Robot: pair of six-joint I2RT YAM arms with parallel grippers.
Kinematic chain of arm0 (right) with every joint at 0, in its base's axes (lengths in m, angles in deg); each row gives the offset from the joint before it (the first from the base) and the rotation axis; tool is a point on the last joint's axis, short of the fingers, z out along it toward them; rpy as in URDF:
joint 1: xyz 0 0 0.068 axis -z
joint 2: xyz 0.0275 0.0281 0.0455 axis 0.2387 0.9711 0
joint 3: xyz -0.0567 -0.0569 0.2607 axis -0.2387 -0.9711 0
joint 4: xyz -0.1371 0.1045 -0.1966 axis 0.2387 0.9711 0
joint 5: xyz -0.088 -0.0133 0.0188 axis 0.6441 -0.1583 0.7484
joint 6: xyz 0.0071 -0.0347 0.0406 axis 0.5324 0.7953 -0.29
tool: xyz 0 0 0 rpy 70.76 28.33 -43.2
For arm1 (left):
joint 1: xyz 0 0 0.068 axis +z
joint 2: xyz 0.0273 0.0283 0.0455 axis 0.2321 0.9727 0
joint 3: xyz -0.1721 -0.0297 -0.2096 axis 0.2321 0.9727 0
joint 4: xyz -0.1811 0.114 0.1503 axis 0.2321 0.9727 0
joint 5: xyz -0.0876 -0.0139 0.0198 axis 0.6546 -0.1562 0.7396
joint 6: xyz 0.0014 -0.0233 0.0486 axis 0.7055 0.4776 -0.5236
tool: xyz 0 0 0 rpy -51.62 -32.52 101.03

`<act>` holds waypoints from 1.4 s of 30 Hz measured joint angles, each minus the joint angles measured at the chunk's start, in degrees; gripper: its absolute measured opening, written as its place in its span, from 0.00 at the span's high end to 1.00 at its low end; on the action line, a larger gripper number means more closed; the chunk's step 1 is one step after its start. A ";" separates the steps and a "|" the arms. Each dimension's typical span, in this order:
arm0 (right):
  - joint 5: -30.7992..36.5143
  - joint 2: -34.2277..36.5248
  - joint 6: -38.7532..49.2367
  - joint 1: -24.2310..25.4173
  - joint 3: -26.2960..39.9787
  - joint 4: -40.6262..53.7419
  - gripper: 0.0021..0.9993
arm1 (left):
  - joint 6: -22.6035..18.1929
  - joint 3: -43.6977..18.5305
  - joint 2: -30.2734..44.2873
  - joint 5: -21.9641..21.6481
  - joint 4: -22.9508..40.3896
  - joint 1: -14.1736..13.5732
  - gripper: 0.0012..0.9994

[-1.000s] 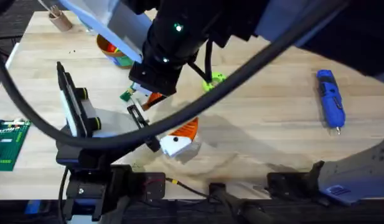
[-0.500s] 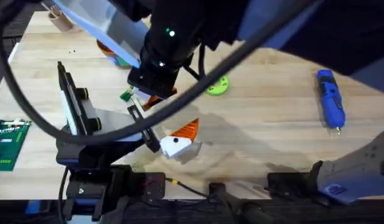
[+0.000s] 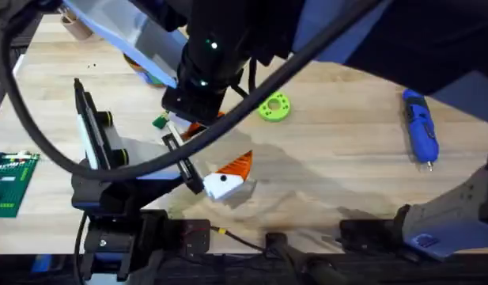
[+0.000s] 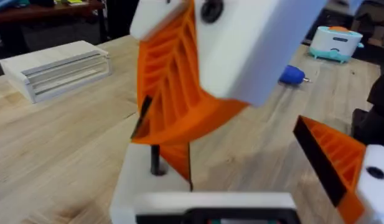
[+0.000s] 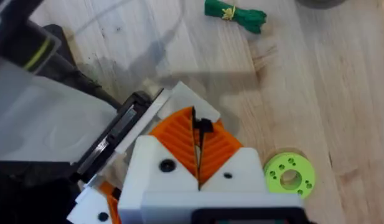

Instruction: Pick up the gripper from the table and insert it into the empty holder that is missing its gripper. Then pick up a screw, insert it into the mounting hole, and use the screwdriver to tighten it. Finally, clean up the table by picking up the vegetable and placing it into the bucket.

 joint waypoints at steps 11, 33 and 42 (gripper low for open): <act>0.00 0.00 0.00 0.00 0.17 2.30 0.99 | 0.02 0.00 0.00 -0.17 -0.02 0.02 0.01; 0.00 0.00 0.00 0.00 0.17 2.76 0.99 | 0.00 0.00 0.00 -0.22 -0.04 0.00 0.01; 0.87 0.00 -0.01 0.00 0.17 3.02 0.99 | -0.15 0.00 0.00 -0.22 -0.04 0.00 0.01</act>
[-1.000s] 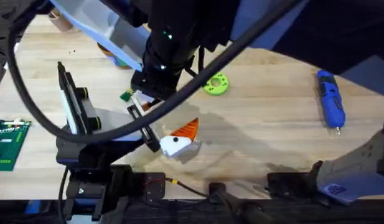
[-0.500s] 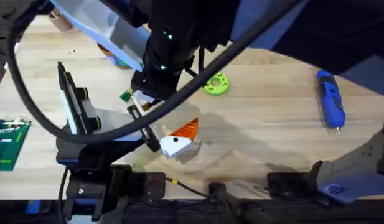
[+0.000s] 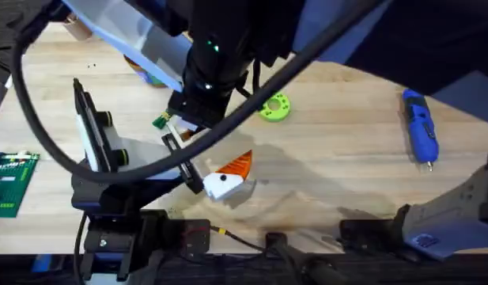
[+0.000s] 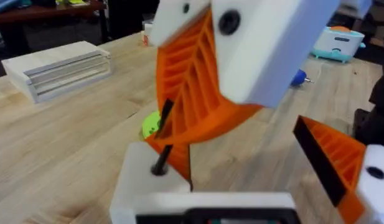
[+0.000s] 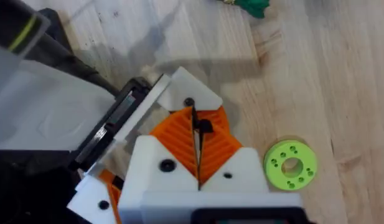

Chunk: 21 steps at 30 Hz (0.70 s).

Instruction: Pick up the gripper from the table and insert it into the empty holder that is missing its gripper. Then pick up a screw, insert it into the mounting hole, and use the screwdriver to tighten it. Finally, clean up the table by picking up the vegetable and placing it into the bucket.

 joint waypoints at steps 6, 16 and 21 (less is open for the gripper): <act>0.72 0.00 0.01 -0.11 0.00 0.00 0.99 | -0.02 0.00 0.00 0.00 0.02 0.00 0.01; 0.87 0.00 -0.01 -0.11 0.00 -0.08 0.99 | -0.02 0.00 0.00 0.00 0.02 0.00 0.01; 0.42 0.00 -0.01 -0.11 0.00 -1.08 0.99 | 0.00 0.00 0.00 -0.04 0.00 0.02 0.01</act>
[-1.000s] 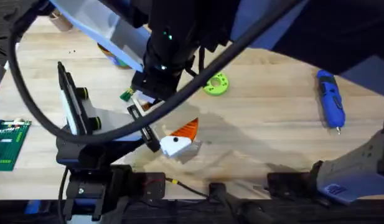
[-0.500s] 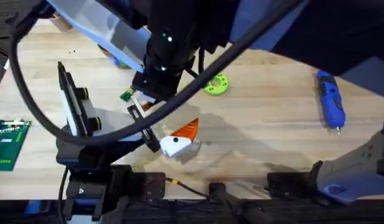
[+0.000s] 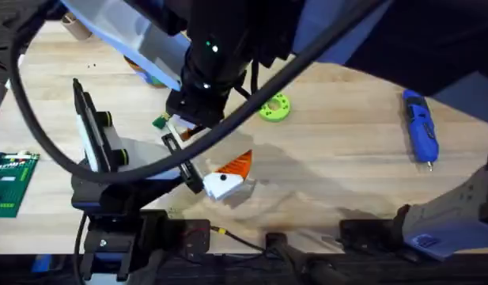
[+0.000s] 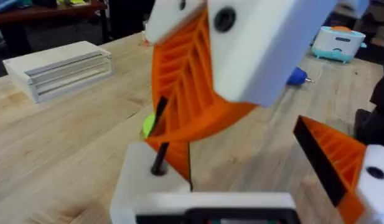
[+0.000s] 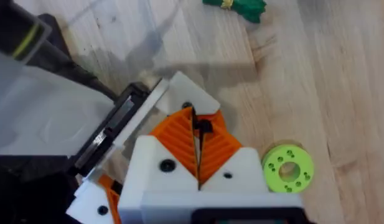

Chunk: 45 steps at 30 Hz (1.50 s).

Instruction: Pick up the gripper from the table and insert it into the empty holder that is missing its gripper. Then pick up a screw, insert it into the mounting hole, and use the screwdriver to tighten it. Finally, clean up the table by picking up the vegetable and placing it into the bucket.

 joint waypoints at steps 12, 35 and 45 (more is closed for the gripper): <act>-1.48 0.00 -1.33 0.00 0.00 -2.46 0.99 | -0.22 0.00 0.00 0.02 0.00 -0.02 0.01; 0.98 -2.36 -2.25 0.00 0.00 -1.58 0.99 | -0.26 0.00 0.00 0.07 0.00 -0.02 0.01; 1.14 -2.36 -2.43 0.00 0.00 0.14 0.99 | -0.26 0.00 0.00 0.07 0.00 -0.02 0.01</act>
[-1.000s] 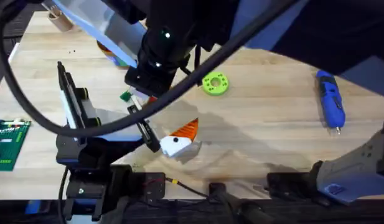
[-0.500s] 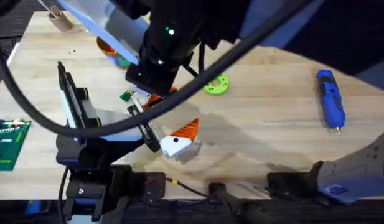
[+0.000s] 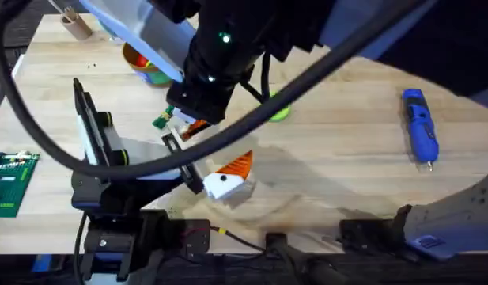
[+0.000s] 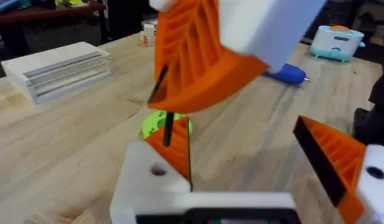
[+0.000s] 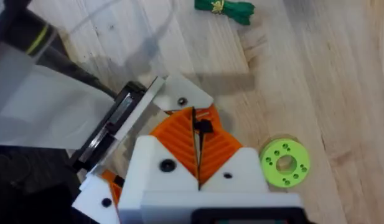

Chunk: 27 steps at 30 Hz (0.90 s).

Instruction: Pick up the gripper from the table and insert it into the empty holder that is missing its gripper. Then pick up a screw, insert it into the mounting hole, and use the screwdriver to tighten it. Finally, clean up the table by picking up the vegetable and placing it into the bucket.

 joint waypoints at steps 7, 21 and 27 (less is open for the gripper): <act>0.00 0.02 0.00 -0.09 0.00 -0.37 0.99 | 0.00 0.00 0.00 0.00 0.00 0.00 0.01; 0.00 0.08 0.00 -1.22 0.00 -0.67 0.99 | 0.00 0.00 0.00 0.00 0.00 0.00 0.01; 0.00 0.94 0.00 -1.22 0.00 -0.84 0.99 | 0.00 0.00 0.00 0.00 0.00 0.00 0.01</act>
